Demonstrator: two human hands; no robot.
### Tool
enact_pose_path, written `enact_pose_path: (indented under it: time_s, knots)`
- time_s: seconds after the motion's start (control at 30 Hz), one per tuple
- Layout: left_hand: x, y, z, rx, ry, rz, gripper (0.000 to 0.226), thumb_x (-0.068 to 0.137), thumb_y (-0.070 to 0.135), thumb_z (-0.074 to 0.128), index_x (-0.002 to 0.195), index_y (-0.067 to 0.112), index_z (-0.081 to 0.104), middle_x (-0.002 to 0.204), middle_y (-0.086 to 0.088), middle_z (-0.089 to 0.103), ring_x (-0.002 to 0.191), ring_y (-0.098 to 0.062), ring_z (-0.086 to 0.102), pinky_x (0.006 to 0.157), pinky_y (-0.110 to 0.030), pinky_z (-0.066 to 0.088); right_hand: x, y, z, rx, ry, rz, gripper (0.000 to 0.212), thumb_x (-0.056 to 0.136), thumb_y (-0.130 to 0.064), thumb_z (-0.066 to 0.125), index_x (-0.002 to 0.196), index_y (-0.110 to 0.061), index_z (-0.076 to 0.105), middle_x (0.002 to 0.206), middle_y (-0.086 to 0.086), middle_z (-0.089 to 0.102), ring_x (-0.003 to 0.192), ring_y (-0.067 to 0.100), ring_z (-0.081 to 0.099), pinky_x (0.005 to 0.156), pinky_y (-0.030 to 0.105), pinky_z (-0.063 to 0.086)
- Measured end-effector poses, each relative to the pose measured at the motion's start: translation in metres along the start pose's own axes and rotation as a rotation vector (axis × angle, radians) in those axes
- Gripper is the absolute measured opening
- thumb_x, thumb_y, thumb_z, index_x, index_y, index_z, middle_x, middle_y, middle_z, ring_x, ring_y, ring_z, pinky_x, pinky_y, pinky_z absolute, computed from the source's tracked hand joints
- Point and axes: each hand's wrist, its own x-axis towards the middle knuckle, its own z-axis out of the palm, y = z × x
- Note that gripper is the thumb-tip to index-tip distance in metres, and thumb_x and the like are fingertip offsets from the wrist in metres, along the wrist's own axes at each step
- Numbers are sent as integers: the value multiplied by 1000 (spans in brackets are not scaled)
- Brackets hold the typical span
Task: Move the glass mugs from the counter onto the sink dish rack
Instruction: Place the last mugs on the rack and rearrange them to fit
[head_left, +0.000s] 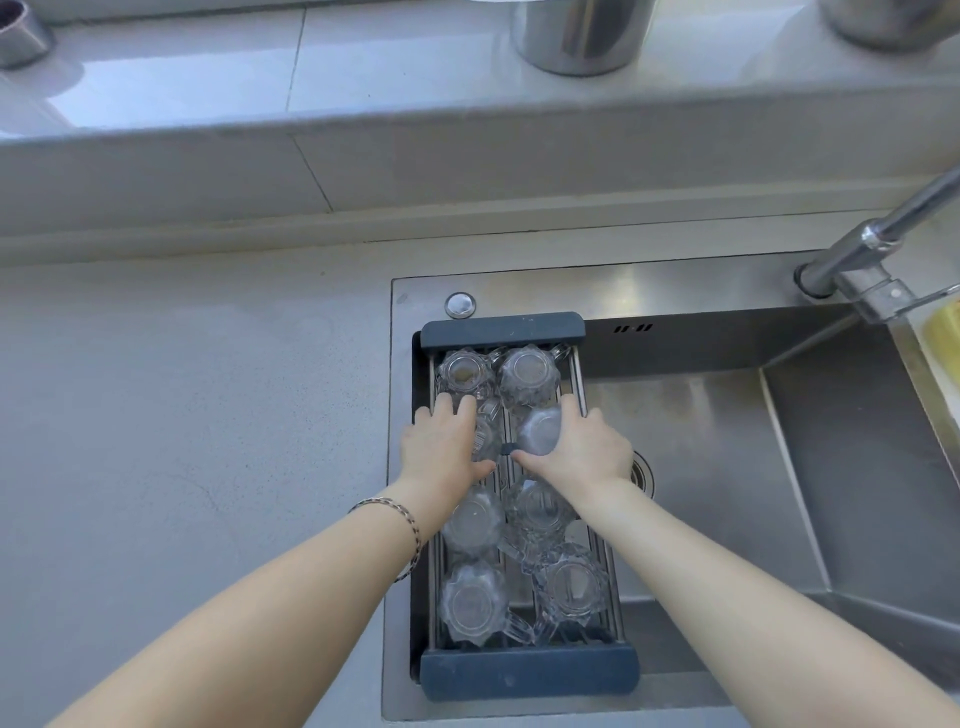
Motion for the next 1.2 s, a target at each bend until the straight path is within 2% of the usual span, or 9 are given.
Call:
enact_pose_path:
  time_s: [0.17, 0.3, 0.4, 0.63, 0.77, 0.97, 1.07, 1.13, 1.2]
  knots:
    - [-4, -14, 3, -25, 57, 39, 64, 74, 50, 68, 121, 17, 42, 120, -6, 50, 105, -26, 52, 77, -34, 46, -20, 5, -33, 110, 71, -107, 74, 68, -55, 65, 131, -26, 39, 114, 8, 54, 106, 29, 56, 81, 33, 46]
    - [-5, -14, 5, -54, 61, 47, 63, 76, 48, 68, 124, 19, 41, 120, -6, 49, 106, -26, 51, 79, -35, 45, -40, 24, -73, 19, 122, -475, 67, 67, -23, 71, 129, -29, 46, 121, 2, 53, 106, 25, 47, 83, 35, 48]
    - [-6, -15, 5, -64, 67, 55, 63, 76, 49, 67, 126, 20, 41, 120, -5, 49, 104, -26, 51, 78, -35, 45, -35, 29, -88, -167, 44, -669, 66, 66, -1, 63, 125, -29, 54, 129, 2, 52, 108, 29, 46, 83, 36, 49]
    - [-7, -18, 10, -5, 48, 117, 67, 78, 49, 64, 133, 24, 35, 124, -5, 46, 105, -27, 50, 81, -35, 43, -7, 3, -60, -285, -108, -696, 63, 75, -4, 55, 131, -32, 46, 132, -2, 48, 112, 23, 42, 94, 32, 41]
    - [-7, -20, 11, -15, 52, 118, 67, 78, 49, 64, 134, 25, 35, 125, -4, 46, 106, -26, 50, 84, -36, 43, 8, 2, -38, -205, -126, -670, 62, 74, 0, 53, 129, -29, 50, 130, 0, 51, 111, 25, 44, 95, 34, 42]
    - [-6, -20, 11, -18, 64, 112, 68, 79, 49, 64, 135, 25, 34, 124, -4, 46, 106, -26, 50, 84, -35, 43, -4, 15, -12, 219, -145, -531, 69, 74, 10, 51, 136, -20, 42, 146, 4, 31, 138, 20, 27, 112, 28, 26]
    - [-7, -19, 12, -18, 67, 110, 67, 79, 49, 63, 134, 24, 35, 123, -5, 46, 105, -26, 51, 84, -35, 43, -20, 17, 0, 417, -34, -296, 70, 80, -11, 62, 141, -17, 28, 141, 9, 26, 136, 22, 25, 112, 31, 24]
    - [-7, -18, 12, -22, 65, 111, 67, 79, 49, 63, 135, 24, 34, 124, -5, 46, 106, -26, 50, 85, -35, 43, -21, 13, 6, 487, 8, -105, 79, 78, -29, 69, 142, -14, 24, 140, 10, 30, 131, 25, 34, 106, 33, 32]
    - [-7, -18, 11, -42, 50, 112, 68, 78, 46, 64, 135, 24, 33, 126, -5, 45, 108, -26, 50, 88, -37, 43, -15, 6, 8, 464, 24, 0, 85, 74, -35, 73, 142, -15, 26, 138, 12, 37, 124, 30, 45, 99, 36, 40]
